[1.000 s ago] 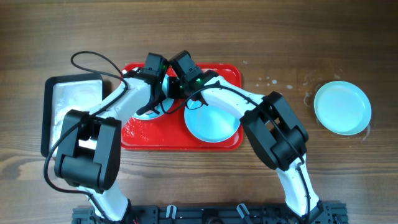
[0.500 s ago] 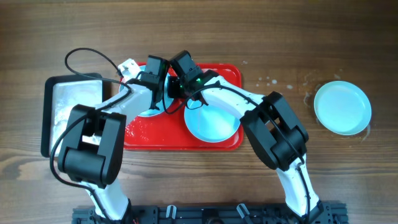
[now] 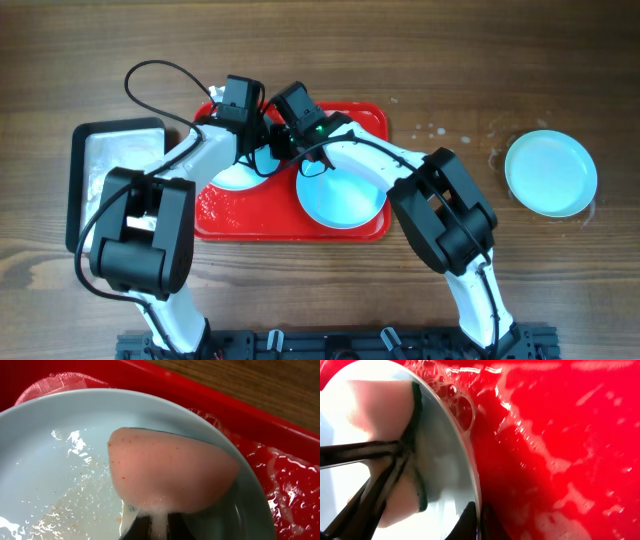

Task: Clean dirty plates on tray and stack at the side
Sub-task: 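Scrub the held left plate with the pink sponge in the left gripper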

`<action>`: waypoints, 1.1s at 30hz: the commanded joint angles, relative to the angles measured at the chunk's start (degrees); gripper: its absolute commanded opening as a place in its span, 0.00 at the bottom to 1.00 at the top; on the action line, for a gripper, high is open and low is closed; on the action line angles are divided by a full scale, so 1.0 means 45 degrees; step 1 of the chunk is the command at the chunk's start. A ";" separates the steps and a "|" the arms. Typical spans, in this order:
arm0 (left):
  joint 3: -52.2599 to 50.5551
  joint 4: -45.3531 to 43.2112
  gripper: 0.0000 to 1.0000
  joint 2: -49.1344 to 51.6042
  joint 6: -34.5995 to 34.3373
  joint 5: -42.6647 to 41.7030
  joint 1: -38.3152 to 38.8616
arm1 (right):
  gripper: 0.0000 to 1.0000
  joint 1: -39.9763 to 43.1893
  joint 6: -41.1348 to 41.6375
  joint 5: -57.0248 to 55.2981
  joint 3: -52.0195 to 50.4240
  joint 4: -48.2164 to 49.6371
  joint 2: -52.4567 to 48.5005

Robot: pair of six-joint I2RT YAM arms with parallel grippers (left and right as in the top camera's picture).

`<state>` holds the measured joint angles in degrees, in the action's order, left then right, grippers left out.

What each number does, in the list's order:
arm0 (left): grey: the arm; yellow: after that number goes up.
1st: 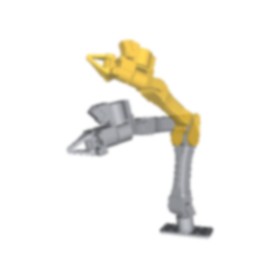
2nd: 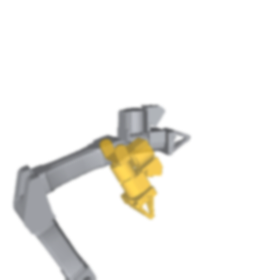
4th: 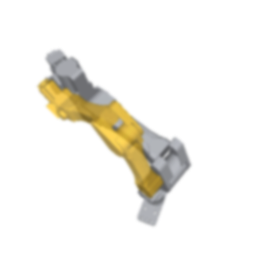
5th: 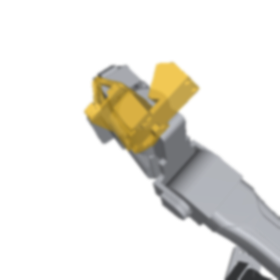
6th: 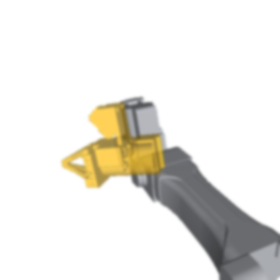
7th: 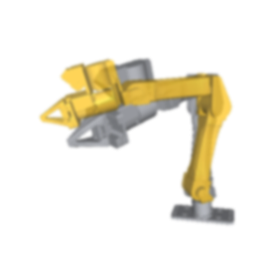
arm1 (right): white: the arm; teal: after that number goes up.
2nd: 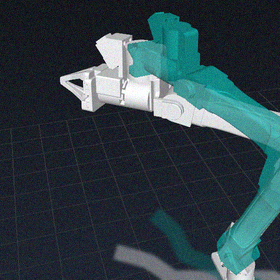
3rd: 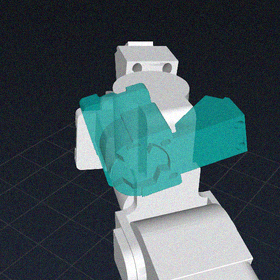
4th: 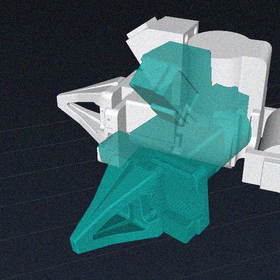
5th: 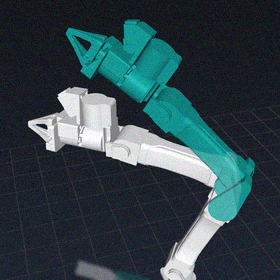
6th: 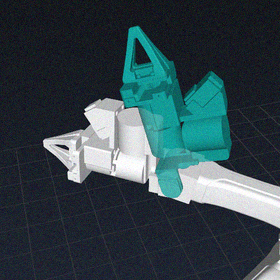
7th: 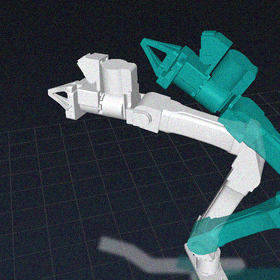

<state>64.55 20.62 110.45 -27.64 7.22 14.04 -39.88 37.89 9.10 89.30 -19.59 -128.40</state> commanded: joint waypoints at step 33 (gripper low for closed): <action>-0.0262 0.3065 0.04 0.0933 -0.2730 0.0792 -0.2647 | 0.05 -0.0243 -0.0092 0.0189 -0.0112 0.0121 -0.0670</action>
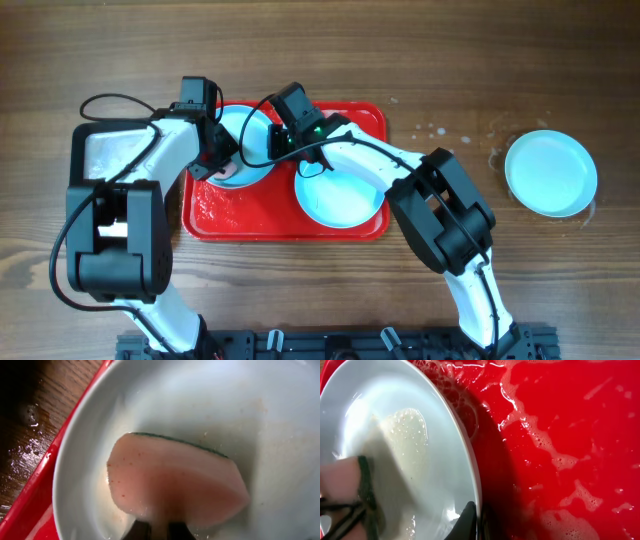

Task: Clean dirty plates on tray and stack at the side
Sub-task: 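Scrub the held left plate with the pink sponge in the left gripper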

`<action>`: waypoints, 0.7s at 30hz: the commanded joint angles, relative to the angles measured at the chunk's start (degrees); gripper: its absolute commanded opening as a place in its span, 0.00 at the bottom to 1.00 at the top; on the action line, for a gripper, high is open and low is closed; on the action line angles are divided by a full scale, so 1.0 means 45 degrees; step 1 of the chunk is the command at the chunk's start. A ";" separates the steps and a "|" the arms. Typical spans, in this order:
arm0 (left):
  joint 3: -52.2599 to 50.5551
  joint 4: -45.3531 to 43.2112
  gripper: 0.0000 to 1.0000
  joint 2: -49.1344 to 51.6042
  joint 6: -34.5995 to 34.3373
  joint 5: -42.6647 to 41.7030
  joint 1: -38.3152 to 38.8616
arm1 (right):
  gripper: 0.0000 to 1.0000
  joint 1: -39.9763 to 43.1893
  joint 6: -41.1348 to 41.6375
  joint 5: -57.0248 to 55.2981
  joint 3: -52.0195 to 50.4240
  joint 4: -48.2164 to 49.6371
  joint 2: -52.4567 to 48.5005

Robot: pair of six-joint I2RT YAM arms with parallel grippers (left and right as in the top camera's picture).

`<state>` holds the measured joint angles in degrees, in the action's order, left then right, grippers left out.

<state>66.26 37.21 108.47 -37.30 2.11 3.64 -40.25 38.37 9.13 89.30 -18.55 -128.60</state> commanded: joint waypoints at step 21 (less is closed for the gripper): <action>-0.0554 -0.2686 0.04 0.1375 0.3920 -0.6606 -0.0335 | 0.04 -0.0160 -0.0199 0.0185 -0.0107 -0.0073 -0.0627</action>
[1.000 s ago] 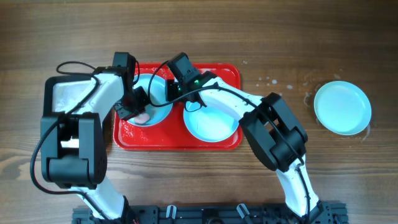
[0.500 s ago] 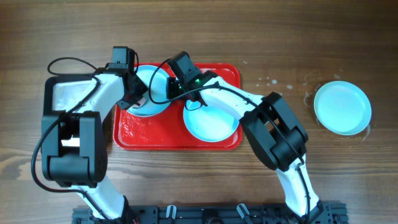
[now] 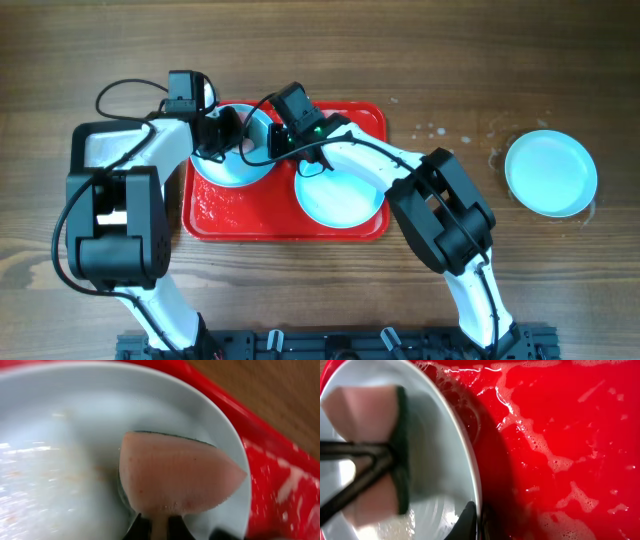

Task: Clean dirty plates on tray and stack at the side
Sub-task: 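Scrub the held left plate with the pink sponge in the left gripper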

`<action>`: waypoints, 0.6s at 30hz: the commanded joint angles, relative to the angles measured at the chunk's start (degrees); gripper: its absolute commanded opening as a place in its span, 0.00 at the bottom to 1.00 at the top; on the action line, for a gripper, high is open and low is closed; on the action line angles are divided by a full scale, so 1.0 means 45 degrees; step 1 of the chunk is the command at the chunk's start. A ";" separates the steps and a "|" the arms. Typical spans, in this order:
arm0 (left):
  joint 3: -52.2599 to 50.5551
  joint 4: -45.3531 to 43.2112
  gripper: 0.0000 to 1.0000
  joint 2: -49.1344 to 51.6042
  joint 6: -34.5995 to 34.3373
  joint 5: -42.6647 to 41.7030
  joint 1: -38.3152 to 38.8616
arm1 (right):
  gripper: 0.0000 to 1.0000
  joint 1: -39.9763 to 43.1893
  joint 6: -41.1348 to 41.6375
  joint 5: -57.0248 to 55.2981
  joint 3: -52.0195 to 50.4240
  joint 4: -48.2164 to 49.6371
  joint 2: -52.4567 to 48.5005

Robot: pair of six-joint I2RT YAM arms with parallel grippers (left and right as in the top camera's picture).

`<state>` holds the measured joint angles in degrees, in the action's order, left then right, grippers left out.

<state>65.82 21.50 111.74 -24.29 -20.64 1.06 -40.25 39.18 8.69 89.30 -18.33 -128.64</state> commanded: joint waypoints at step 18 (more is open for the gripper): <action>-0.0452 0.4789 0.04 0.0646 -0.0073 0.5372 0.0223 | 0.04 -0.0160 -0.0379 0.0287 -0.0107 -0.0126 -0.0617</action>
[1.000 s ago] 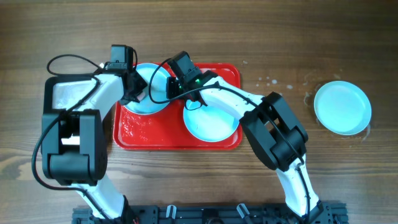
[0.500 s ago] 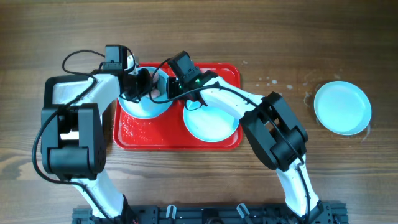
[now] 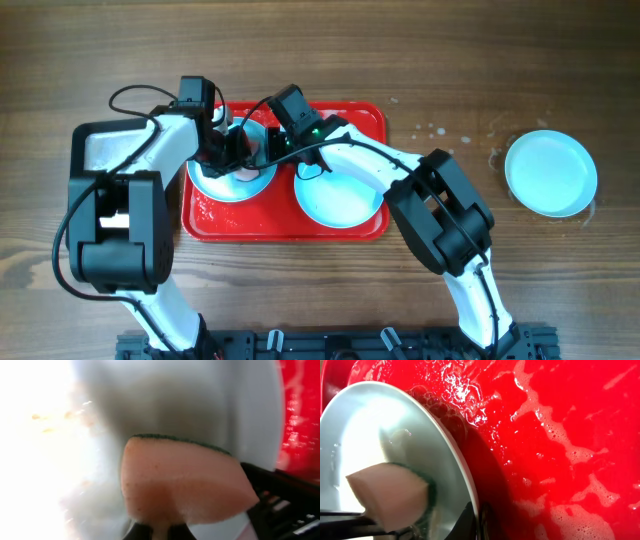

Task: Clean dirty plates on tray and stack at the side
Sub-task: 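Scrub the held left plate with the pink sponge in the left gripper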

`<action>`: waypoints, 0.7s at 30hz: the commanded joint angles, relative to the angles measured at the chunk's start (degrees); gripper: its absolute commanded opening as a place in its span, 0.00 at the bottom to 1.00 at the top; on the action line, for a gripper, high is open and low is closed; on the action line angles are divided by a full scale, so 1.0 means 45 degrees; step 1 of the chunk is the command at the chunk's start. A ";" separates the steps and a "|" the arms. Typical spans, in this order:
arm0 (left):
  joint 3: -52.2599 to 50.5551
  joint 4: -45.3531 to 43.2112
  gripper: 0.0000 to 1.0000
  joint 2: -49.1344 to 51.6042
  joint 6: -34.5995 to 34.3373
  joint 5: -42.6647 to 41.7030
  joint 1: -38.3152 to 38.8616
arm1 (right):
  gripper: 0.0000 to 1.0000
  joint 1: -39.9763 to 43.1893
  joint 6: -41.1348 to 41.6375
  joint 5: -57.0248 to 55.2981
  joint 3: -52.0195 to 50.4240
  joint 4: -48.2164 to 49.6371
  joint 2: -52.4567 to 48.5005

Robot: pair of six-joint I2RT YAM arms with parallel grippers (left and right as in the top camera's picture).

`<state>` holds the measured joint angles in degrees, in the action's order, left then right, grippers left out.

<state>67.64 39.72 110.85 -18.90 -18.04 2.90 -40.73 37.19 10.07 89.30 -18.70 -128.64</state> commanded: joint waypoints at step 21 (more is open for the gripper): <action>-0.0860 -0.3415 0.04 0.0845 -0.1700 0.4153 0.0534 | 0.04 -0.0049 0.0058 -0.0029 -0.0107 -0.0039 -0.0617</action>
<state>66.04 26.55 109.78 -32.21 7.22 4.21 -40.58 37.89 9.50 89.30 -18.26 -128.70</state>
